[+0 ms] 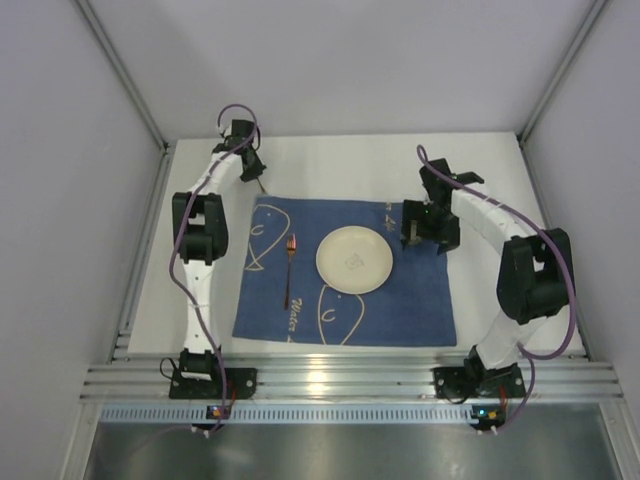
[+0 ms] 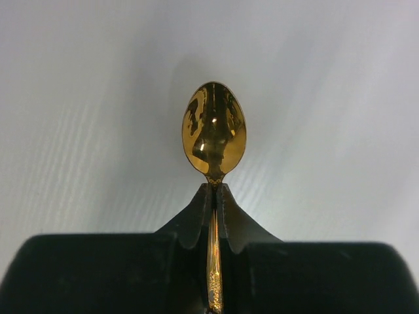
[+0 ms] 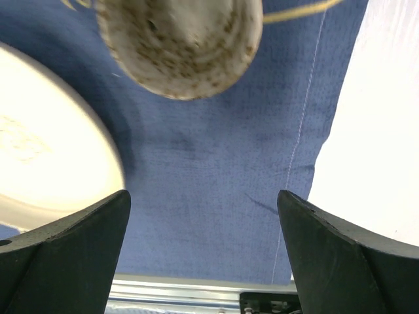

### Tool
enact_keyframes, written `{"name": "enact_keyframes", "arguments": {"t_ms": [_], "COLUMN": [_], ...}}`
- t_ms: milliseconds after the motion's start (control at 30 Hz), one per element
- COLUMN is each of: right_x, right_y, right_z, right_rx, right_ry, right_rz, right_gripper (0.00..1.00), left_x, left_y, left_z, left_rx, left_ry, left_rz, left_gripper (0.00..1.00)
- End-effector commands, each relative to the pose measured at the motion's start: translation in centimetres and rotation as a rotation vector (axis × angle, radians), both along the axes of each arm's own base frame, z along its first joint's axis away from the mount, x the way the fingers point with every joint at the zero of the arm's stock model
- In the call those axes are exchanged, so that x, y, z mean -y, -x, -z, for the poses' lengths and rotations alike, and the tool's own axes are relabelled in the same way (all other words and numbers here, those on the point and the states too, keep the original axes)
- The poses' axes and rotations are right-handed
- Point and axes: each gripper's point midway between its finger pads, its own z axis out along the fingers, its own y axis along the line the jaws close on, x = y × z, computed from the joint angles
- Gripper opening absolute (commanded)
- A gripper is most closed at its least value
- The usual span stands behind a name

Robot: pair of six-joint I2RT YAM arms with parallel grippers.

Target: Set the dinner table for one person

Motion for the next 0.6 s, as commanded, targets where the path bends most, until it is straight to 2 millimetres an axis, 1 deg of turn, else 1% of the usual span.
{"name": "enact_keyframes", "arguments": {"t_ms": [0,33,67,100,133,167,200,233,267,300,333,367,400,433,467,500,533,567], "right_x": [-0.8,-0.9,-0.9,-0.9,-1.0,-1.0,-1.2,-1.4,-1.7,-2.4,-2.8,-3.5,-3.7,-3.9,-4.2,-4.6,-4.7,-4.9], "right_y": [-2.4,-2.9,-3.2,-3.3,-3.6,-3.7,-3.7,-3.8,-3.9,-3.7,-3.5,-3.3,-3.4,-3.1,-3.1,-3.0,-2.7,-2.5], "right_z": [-3.9,-4.7,-5.1,-5.7,-6.5,-7.2,-7.7,-8.3,-8.7,-9.6,-9.8,-10.3,-11.2,-11.4,-11.8,-13.0,-12.9,-13.4], "right_rx": [0.107,0.127,0.137,0.151,0.171,0.188,0.2,0.214,0.231,0.248,0.252,0.259,0.293,0.297,0.312,0.356,0.36,0.377], "right_ry": [-0.051,-0.055,-0.057,-0.059,-0.062,-0.07,-0.083,-0.097,-0.115,-0.16,-0.189,-0.229,-0.253,-0.274,-0.293,-0.329,-0.348,-0.368], "right_rz": [-0.006,-0.009,-0.009,-0.01,-0.01,-0.01,-0.01,-0.01,-0.01,-0.02,-0.019,-0.028,-0.026,-0.013,-0.013,-0.018,-0.007,-0.006], "right_gripper": [0.94,0.93,0.94,0.94,0.94,0.94,0.94,0.94,0.95,0.95,0.95,0.96,0.96,0.96,0.96,0.96,0.96,0.97], "left_x": [2.6,2.9,3.5,3.7,3.8,4.6,5.2,5.9,6.3,6.9,8.0,8.7,9.5,11.4,12.4,13.5,15.6,16.6], "left_y": [-1.2,-1.4,-1.2,-1.1,-0.7,-0.2,0.2,0.9,1.5,2.0,3.0,3.8,4.4,5.7,6.5,7.2,8.5,9.3], "left_z": [-10.6,-12.3,-13.9,-14.6,-15.0,-16.2,-16.7,-16.2,-17.5,-17.7,-17.0,-18.3,-18.4,-17.4,-18.5,-18.6,-18.2,-19.0], "left_rx": [0.21,0.24,0.258,0.266,0.264,0.273,0.273,0.252,0.268,0.263,0.236,0.253,0.248,0.205,0.218,0.21,0.189,0.195], "left_ry": [0.174,0.2,0.229,0.242,0.26,0.294,0.319,0.336,0.347,0.359,0.378,0.394,0.411,0.449,0.47,0.48,0.483,0.483], "left_rz": [0.043,0.042,0.06,0.062,0.048,0.072,0.089,0.09,0.099,0.113,0.126,0.14,0.153,0.179,0.201,0.221,0.259,0.281], "left_gripper": [0.0,0.0,0.0,0.0,0.0,0.0,0.0,0.0,0.0,0.0,0.0,0.0,0.0,0.0,0.0,0.0,0.0,0.0]}}
